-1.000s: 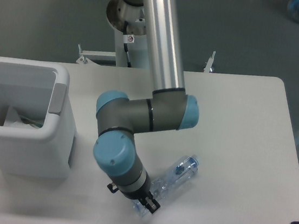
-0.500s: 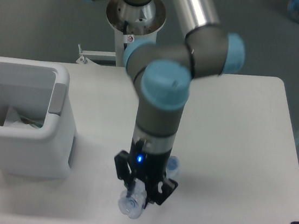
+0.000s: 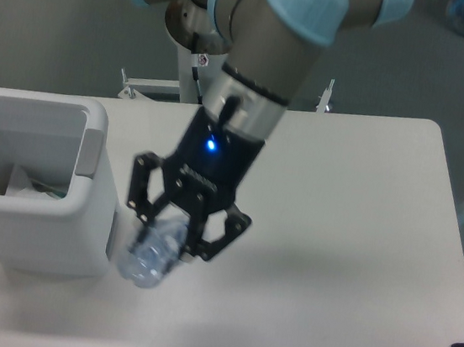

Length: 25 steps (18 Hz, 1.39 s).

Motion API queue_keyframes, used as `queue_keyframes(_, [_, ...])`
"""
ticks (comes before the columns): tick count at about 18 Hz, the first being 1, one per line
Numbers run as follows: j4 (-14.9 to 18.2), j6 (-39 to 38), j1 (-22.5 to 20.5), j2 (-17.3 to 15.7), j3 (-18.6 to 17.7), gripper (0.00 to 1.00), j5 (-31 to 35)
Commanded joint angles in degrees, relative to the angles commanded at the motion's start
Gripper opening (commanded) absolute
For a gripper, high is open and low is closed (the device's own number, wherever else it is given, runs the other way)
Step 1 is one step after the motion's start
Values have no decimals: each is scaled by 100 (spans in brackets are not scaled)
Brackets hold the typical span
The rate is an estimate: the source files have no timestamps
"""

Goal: Place the trash in the trash can
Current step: 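Lift the bottle and carry it over the trash bin, then open the gripper to release the bottle into the bin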

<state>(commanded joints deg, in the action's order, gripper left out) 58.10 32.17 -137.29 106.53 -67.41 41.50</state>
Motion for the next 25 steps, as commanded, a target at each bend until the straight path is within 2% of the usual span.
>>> queue_keyframes(6, [0, -229, 298, -282, -17, 41, -230])
queue_keyframes(11, [-9, -229, 755, -405, -448, 42, -239])
queue_keyframes(20, [-35, -176, 1116, -484, -1036, 46, -230])
queue_keyframes(23, [-53, 8, 1125, -537, -1221, 65, -221])
queue_keyframes(24, [-53, 43, 1125, -572, -1274, 80, -204])
queue_keyframes(25, [-53, 61, 1125, -616, -1309, 82, -204])
